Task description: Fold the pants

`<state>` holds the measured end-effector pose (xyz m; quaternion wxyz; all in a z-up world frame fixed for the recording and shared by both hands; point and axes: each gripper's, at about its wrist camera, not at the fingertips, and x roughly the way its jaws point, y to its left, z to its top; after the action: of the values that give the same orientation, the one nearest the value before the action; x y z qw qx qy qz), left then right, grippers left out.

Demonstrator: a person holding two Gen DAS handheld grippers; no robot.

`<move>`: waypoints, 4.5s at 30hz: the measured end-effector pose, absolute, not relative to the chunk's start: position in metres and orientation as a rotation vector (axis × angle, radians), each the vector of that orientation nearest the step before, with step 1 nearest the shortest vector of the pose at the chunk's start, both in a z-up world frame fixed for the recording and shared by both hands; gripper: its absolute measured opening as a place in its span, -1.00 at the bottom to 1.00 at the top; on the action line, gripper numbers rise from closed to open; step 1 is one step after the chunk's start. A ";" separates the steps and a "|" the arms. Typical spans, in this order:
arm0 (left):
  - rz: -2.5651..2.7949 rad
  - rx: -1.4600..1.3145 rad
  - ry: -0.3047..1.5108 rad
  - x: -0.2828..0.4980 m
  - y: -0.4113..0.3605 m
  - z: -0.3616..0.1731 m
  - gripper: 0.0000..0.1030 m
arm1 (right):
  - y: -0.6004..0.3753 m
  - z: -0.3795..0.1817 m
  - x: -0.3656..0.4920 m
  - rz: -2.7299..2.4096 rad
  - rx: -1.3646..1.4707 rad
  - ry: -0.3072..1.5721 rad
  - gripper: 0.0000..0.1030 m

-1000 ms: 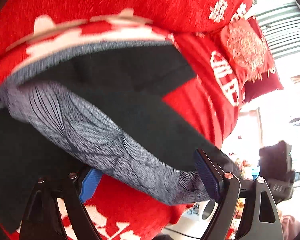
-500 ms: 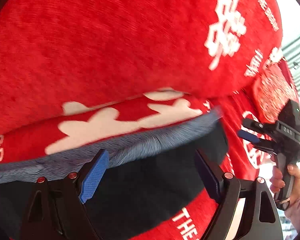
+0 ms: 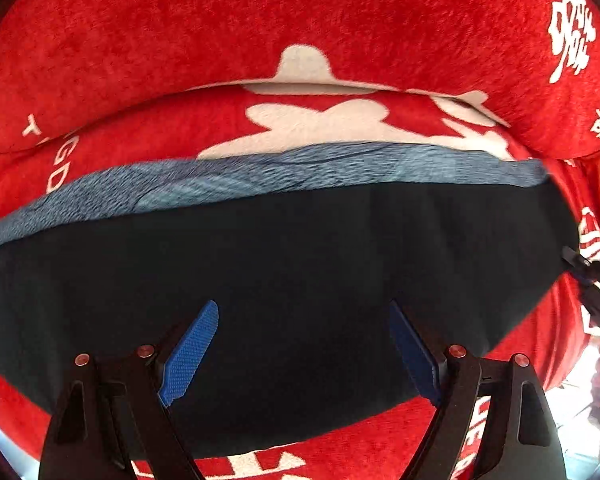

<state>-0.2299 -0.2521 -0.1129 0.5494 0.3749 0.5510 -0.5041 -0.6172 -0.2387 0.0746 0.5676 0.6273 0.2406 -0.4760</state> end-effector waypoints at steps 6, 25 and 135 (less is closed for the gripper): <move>-1.163 0.907 1.295 -0.227 -0.246 -0.106 0.68 | -0.230 0.082 -0.628 -1.222 1.431 0.740 -0.51; -0.994 0.833 1.185 -0.202 -0.338 -0.130 0.76 | -0.308 0.052 -0.479 -1.036 1.083 0.975 -0.57; -1.047 0.516 1.287 0.265 0.002 -0.067 0.60 | -0.102 0.005 0.038 -0.384 0.843 1.347 -0.45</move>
<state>0.2650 0.0017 -0.0668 0.6459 0.2266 0.5655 -0.4600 0.0385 -0.1023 0.0047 0.6840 0.3760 0.6012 -0.1713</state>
